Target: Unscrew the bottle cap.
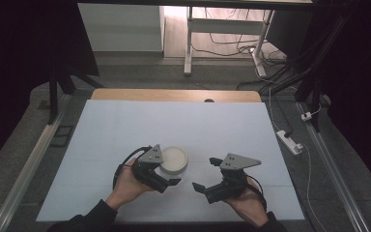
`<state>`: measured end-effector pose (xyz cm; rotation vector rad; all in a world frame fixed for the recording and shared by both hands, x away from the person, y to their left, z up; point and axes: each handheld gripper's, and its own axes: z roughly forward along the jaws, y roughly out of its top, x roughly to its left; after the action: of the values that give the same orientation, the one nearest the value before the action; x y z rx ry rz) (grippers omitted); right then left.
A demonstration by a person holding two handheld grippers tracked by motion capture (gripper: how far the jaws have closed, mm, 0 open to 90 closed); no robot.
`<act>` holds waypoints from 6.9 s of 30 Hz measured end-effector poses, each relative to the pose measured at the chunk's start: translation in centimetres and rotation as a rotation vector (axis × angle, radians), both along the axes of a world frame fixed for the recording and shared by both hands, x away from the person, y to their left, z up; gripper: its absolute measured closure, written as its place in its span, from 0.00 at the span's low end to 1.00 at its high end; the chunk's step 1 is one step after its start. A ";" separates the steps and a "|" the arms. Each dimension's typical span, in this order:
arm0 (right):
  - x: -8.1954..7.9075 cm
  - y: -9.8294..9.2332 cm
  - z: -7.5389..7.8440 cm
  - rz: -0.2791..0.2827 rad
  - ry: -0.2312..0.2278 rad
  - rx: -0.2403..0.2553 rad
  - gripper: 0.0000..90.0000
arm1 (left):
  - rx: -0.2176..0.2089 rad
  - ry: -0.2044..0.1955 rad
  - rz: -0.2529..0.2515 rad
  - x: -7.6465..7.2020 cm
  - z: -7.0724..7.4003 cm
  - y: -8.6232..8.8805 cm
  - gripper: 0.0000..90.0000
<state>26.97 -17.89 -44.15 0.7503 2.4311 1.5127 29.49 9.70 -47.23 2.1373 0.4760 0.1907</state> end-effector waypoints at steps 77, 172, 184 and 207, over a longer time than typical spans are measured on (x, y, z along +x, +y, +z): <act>3.5 7.8 0.9 0.108 -0.051 -0.064 0.00 | 0.007 0.021 -0.002 0.5 -0.4 -0.1 0.09; 4.8 5.7 1.6 0.292 -0.023 0.058 0.08 | -0.001 0.050 -0.083 0.9 -0.6 -0.1 0.09; 4.5 5.5 1.9 0.283 -0.037 0.054 0.08 | 0.004 0.048 -0.061 1.2 -0.7 0.2 0.09; 3.5 4.8 2.1 0.264 -0.033 0.059 0.08 | -0.003 0.048 0.025 2.9 -0.9 1.7 0.09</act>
<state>30.51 -13.07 -42.08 0.4216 2.5520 1.6801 32.36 11.35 -48.15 2.1379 0.5304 0.1535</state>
